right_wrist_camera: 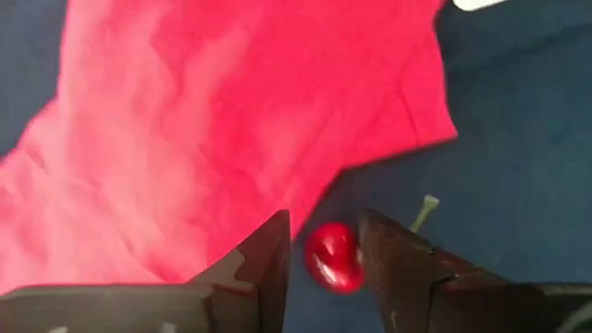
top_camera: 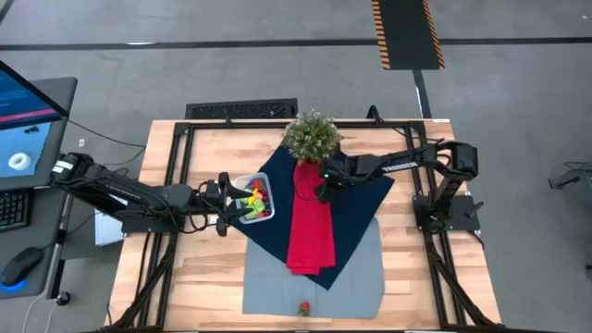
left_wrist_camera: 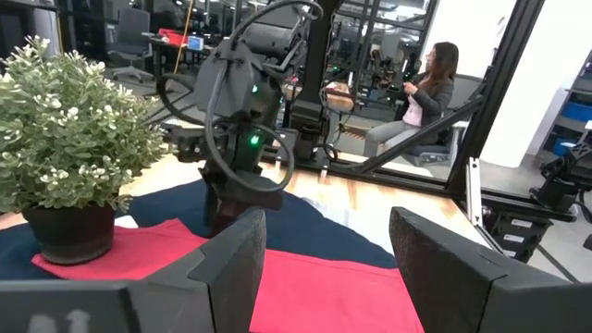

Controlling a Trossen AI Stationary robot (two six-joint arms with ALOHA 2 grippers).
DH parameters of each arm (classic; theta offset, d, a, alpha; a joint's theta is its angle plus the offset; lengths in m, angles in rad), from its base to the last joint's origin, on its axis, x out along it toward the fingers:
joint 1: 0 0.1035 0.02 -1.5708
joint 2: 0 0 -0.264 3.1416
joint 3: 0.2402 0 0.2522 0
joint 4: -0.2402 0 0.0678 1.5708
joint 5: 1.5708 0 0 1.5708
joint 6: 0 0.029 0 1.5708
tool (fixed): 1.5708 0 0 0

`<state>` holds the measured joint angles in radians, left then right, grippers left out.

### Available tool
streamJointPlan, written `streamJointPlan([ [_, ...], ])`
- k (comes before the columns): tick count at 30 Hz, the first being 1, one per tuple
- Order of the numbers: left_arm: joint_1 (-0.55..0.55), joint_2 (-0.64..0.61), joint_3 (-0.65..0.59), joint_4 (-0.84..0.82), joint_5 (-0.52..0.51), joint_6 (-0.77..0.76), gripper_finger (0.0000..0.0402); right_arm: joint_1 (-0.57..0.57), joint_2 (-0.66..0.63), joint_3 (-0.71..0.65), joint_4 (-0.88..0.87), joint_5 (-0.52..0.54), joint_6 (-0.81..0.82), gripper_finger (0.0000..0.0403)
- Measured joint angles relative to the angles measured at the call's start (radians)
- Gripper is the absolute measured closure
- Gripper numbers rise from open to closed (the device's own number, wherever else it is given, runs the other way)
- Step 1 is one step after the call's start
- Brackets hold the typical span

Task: Pick and placing Produce into tupperware
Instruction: Put the red cherry into the transparent bin

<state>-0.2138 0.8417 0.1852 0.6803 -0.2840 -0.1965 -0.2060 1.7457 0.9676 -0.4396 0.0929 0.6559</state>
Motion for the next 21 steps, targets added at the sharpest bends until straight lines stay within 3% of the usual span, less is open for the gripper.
streamJointPlan([
  [13,0.000,0.000,0.000,0.001,0.017,-0.010,0.0180,0.017,0.012,0.000,-0.072,-0.018,0.025,0.0246],
  [21,0.000,0.000,0.000,0.001,0.017,-0.010,0.0180,0.024,0.012,0.000,-0.131,-0.017,0.025,0.0313],
])
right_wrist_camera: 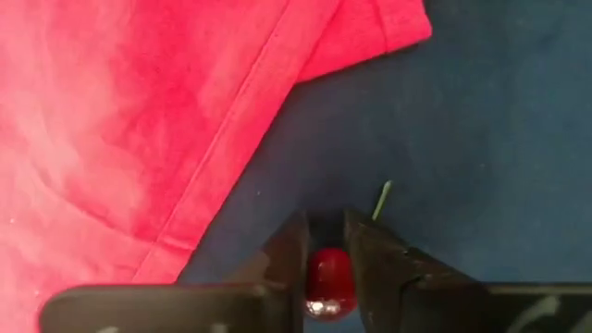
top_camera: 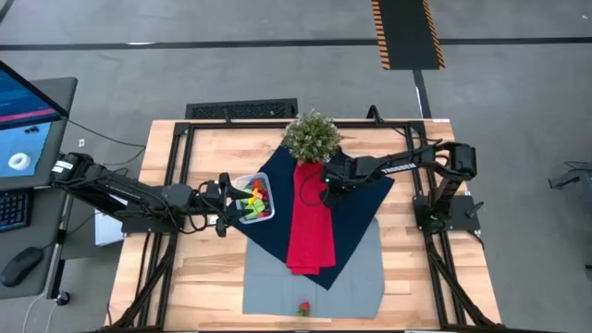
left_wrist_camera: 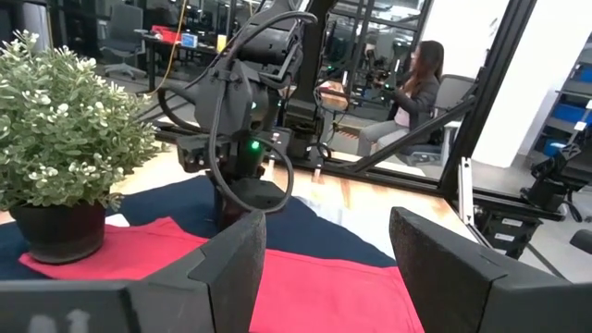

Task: Pick and placing Produce into tupperware
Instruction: Put the red cherry into the transparent bin

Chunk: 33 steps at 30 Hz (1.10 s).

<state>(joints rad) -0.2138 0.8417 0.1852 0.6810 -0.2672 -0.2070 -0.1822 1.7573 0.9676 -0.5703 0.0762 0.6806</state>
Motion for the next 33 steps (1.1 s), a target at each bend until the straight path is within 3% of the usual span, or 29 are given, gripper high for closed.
streamJointPlan([
  [5,0.000,0.000,0.000,0.000,0.000,0.000,0.0180,0.015,0.000,0.000,0.000,0.003,-0.006,0.0339],
  [17,0.000,0.000,0.000,0.000,0.000,0.000,0.0180,0.026,-0.003,0.006,0.000,0.006,-0.012,0.0346],
  [27,0.000,0.000,0.000,0.001,-0.001,0.000,0.0180,0.077,-0.004,0.150,0.006,0.006,-0.062,0.0346],
  [33,0.000,0.000,0.000,0.007,-0.001,0.000,0.0180,0.158,-0.004,0.213,0.195,0.003,-0.089,0.0346],
])
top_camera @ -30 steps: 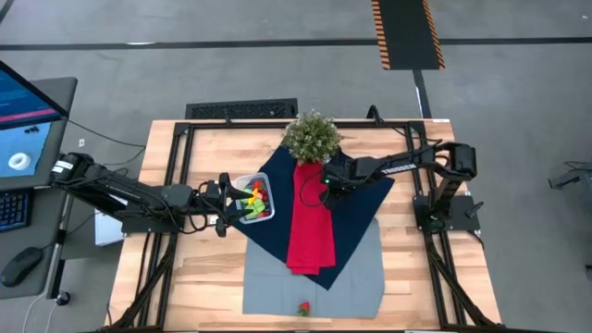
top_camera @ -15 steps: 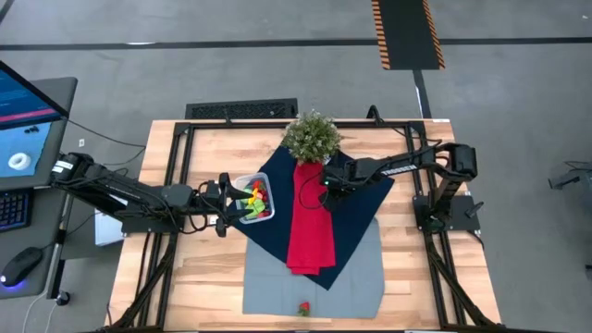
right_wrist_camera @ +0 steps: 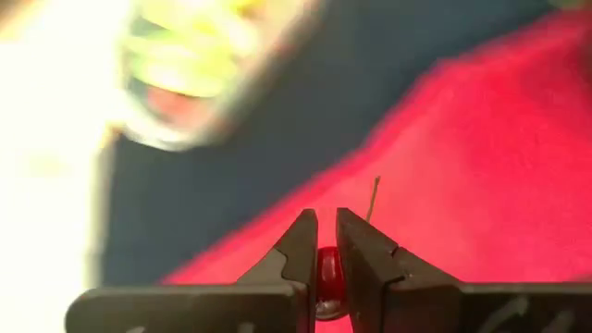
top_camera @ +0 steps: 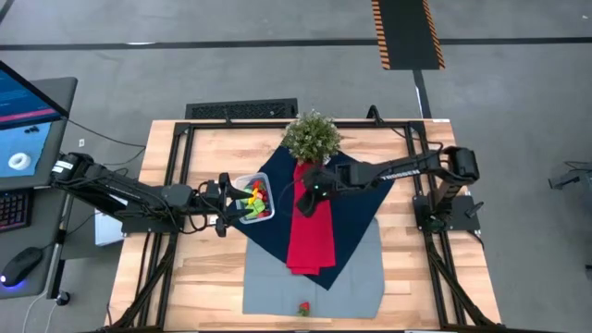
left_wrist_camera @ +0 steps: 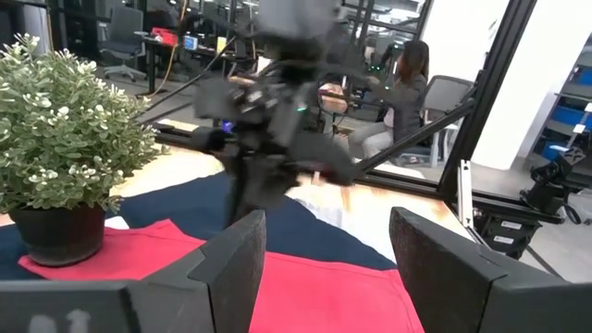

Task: Pick and placing Produce into tupperware
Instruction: Put the red cherry into the transparent bin, then put the red strawberry into the transparent bin

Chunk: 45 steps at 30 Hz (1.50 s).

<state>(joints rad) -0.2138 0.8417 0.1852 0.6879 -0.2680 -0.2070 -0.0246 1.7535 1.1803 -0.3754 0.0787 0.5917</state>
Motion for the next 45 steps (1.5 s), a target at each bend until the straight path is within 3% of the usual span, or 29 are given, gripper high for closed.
streamJointPlan([
  [8,0.000,0.000,0.000,0.010,0.008,-0.006,0.0180,0.106,0.063,0.002,0.338,-0.018,-0.026,0.0346],
  [13,0.000,0.000,0.000,0.081,0.106,0.003,0.0180,0.109,0.180,0.016,0.526,-0.055,-0.077,0.0346],
  [16,0.000,0.000,0.000,0.097,0.167,0.011,0.0180,0.093,0.240,0.079,0.518,-0.056,-0.090,0.0346],
  [28,-0.013,-0.040,0.001,0.081,0.197,-0.008,0.0180,0.032,0.488,0.400,0.339,-0.128,-0.149,0.0339],
  [32,-0.024,-0.040,0.001,0.080,0.211,-0.006,0.0180,0.034,0.526,0.469,0.294,-0.129,-0.157,0.0302],
  [40,-0.024,-0.040,0.001,0.085,0.211,0.005,0.0180,0.028,0.498,0.488,0.251,-0.128,-0.201,0.0172],
  [45,-0.024,-0.040,0.001,0.091,0.211,0.012,0.0180,0.029,0.446,0.488,0.214,-0.130,-0.240,0.0139],
])
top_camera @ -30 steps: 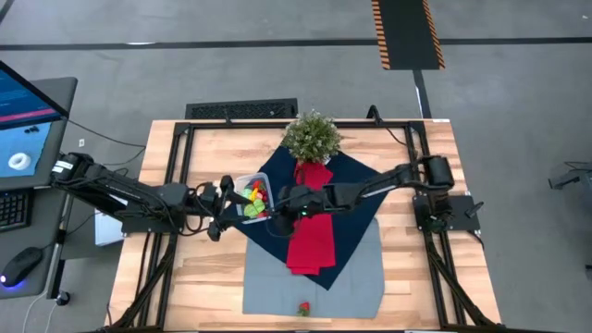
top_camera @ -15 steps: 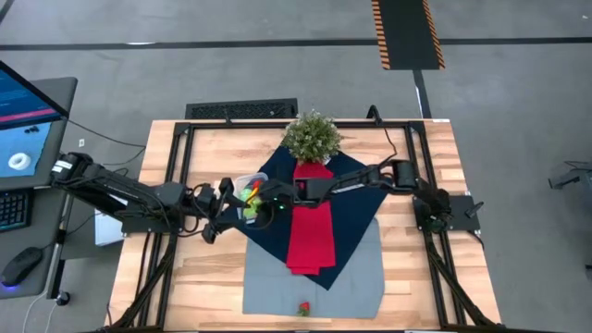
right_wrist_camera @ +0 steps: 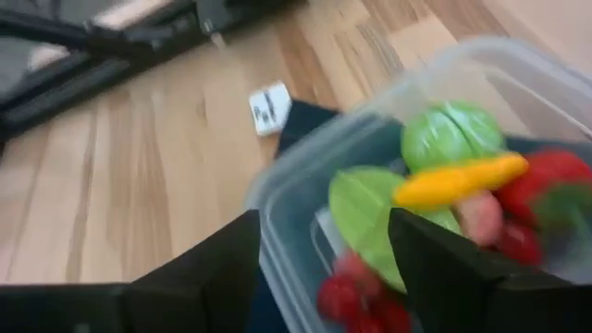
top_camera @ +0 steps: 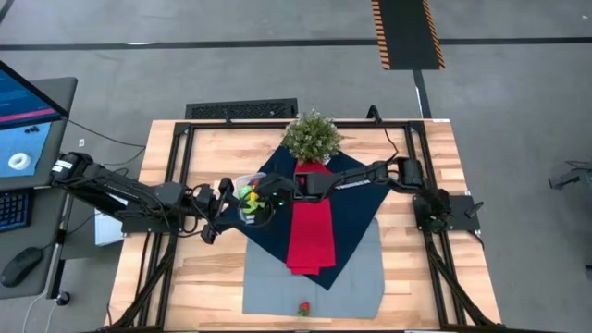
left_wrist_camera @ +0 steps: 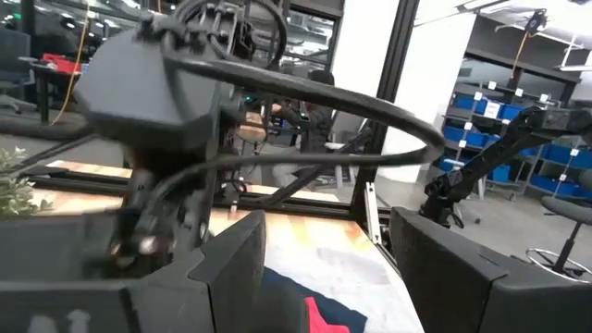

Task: Pick and placing Produce into tupperware
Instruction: Put the red strawberry into the transparent bin

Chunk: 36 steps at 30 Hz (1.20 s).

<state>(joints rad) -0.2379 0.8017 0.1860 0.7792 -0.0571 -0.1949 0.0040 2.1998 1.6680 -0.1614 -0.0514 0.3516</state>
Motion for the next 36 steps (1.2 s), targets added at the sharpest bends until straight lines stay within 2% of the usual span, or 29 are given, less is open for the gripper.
streamJointPlan([
  [3,0.000,0.000,0.000,-0.002,0.013,0.003,0.0180,0.000,-0.053,0.000,-0.121,0.000,-0.003,0.0138],
  [6,0.000,0.000,0.000,-0.005,0.037,0.003,0.0180,0.010,-0.118,0.000,-0.334,0.033,-0.009,0.0138],
  [9,0.000,0.000,0.000,-0.010,0.051,0.013,0.0180,0.055,-0.186,-0.003,-0.487,0.192,-0.012,0.0138],
  [14,-0.001,0.000,0.000,-0.052,0.079,0.029,0.0180,0.184,-0.307,-0.006,-0.532,0.474,-0.045,0.0139],
  [17,-0.013,0.005,-0.001,-0.088,0.080,0.029,0.0180,0.277,-0.357,-0.006,-0.568,0.579,-0.013,0.0138],
  [22,-0.041,0.017,0.000,-0.062,0.027,-0.063,0.0180,0.445,-0.393,-0.006,-0.679,0.732,0.175,0.0138],
  [27,-0.095,0.080,0.000,-0.068,-0.055,-0.112,0.0180,0.637,-0.335,-0.007,-0.852,1.012,0.370,0.0138],
  [31,-0.162,0.209,0.057,-0.170,-0.077,-0.105,0.0180,0.775,-0.273,-0.007,-1.020,1.253,0.682,0.0138],
  [33,-0.194,0.287,0.117,-0.216,-0.079,-0.071,0.0180,0.839,-0.236,-0.008,-1.077,1.318,0.817,0.0138],
  [36,-0.228,0.397,0.213,-0.302,-0.068,-0.028,0.0180,0.902,-0.187,-0.008,-1.098,1.335,0.941,0.0138],
])
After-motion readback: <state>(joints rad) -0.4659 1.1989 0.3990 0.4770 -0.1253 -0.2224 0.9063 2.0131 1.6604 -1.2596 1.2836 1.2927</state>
